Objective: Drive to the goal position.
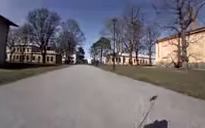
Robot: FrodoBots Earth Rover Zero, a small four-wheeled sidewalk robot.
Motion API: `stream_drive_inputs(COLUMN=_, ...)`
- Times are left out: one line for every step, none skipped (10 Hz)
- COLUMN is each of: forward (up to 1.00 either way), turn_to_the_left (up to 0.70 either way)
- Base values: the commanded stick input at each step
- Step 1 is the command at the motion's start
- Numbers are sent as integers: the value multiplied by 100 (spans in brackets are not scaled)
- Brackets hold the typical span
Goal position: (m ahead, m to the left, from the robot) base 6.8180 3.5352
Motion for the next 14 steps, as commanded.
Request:
stream_drive_inputs(forward=85, turn_to_the_left=0)
stream_drive_inputs(forward=85, turn_to_the_left=0)
stream_drive_inputs(forward=85, turn_to_the_left=0)
stream_drive_inputs(forward=85, turn_to_the_left=19)
stream_drive_inputs(forward=85, turn_to_the_left=34)
stream_drive_inputs(forward=85, turn_to_the_left=34)
stream_drive_inputs(forward=85, turn_to_the_left=34)
stream_drive_inputs(forward=85, turn_to_the_left=34)
stream_drive_inputs(forward=85, turn_to_the_left=34)
stream_drive_inputs(forward=85, turn_to_the_left=34)
stream_drive_inputs(forward=85, turn_to_the_left=18)
stream_drive_inputs(forward=85, turn_to_the_left=0)
stream_drive_inputs(forward=85, turn_to_the_left=0)
stream_drive_inputs(forward=85, turn_to_the_left=0)
